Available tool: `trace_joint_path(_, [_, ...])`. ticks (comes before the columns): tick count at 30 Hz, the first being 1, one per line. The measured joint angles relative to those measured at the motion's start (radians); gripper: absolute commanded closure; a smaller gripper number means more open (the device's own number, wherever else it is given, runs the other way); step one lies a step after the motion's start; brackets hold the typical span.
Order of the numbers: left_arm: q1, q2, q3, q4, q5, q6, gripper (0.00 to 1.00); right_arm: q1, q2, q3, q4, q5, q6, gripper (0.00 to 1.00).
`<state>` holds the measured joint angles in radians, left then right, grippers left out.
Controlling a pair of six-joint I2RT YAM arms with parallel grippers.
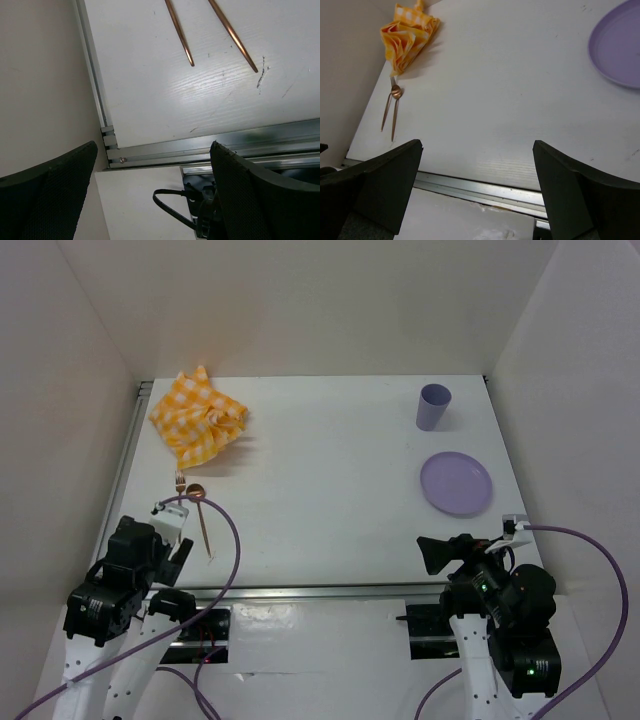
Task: Set the dinner table for one person
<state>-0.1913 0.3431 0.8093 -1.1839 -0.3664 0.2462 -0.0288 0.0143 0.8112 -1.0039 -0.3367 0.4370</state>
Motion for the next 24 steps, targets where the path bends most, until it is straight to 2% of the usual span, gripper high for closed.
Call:
trace_joint_path(6, [0.000, 0.002, 0.010, -0.018, -0.006, 0.014, 0.00, 0.000, 0.090, 0.013, -0.001, -0.007, -0.006, 0.00])
trace_joint_path(10, [0.005, 0.100, 0.191, -0.054, 0.027, 0.017, 0.00, 0.000, 0.266, 0.092, -0.003, -0.018, -0.060, 0.00])
trace_joint_path(14, [0.010, 0.302, 0.443, 0.001, 0.047, 0.068, 0.00, 0.000, 0.440, 0.200, 0.043, 0.013, -0.107, 0.00])
trace_joint_path(19, [0.010, 0.626, 0.659, 0.120, -0.010, 0.137, 0.00, 0.000, 0.579, 0.208, 0.167, 0.068, -0.107, 0.00])
trace_joint_path(24, [0.015, 0.994, 0.853, 0.280, -0.058, 0.071, 0.00, 0.000, 0.707, 0.179, 0.312, 0.120, -0.088, 0.00])
